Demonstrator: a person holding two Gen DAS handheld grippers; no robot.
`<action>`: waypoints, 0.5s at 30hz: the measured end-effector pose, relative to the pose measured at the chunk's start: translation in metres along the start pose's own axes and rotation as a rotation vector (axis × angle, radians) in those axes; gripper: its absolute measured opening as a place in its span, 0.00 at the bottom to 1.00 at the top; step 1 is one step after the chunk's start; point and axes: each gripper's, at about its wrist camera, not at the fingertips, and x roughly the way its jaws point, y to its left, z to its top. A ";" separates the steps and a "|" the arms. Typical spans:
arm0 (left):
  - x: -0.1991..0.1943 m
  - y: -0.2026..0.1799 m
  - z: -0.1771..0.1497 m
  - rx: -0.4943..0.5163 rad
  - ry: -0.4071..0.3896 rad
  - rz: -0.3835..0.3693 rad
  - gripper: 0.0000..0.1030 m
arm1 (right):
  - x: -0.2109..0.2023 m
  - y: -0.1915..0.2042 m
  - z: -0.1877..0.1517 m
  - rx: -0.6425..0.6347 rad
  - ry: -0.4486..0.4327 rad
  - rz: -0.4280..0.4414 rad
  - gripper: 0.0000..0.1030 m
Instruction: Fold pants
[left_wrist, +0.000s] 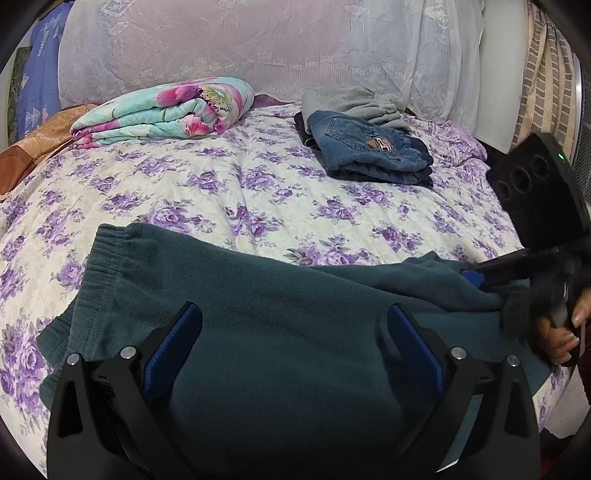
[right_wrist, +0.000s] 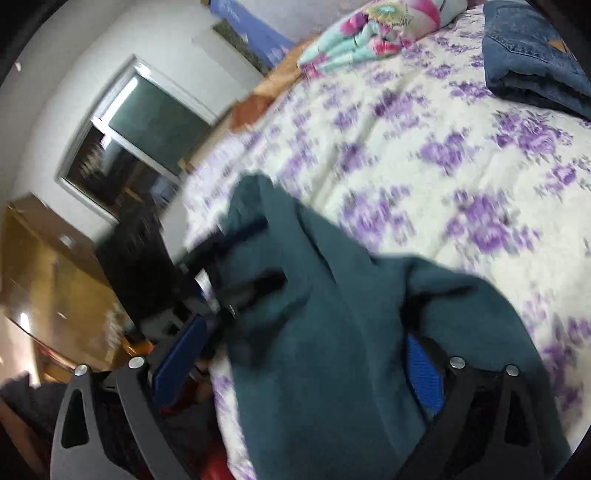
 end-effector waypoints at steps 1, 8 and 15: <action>0.000 0.000 0.000 -0.001 0.000 -0.001 0.96 | -0.001 -0.007 0.008 0.055 -0.029 0.057 0.97; 0.001 0.000 0.000 0.002 0.010 0.006 0.96 | -0.001 -0.057 0.047 0.225 -0.133 0.121 0.89; -0.001 0.008 0.002 -0.020 0.002 -0.009 0.96 | -0.018 -0.067 0.041 0.214 -0.156 0.048 0.73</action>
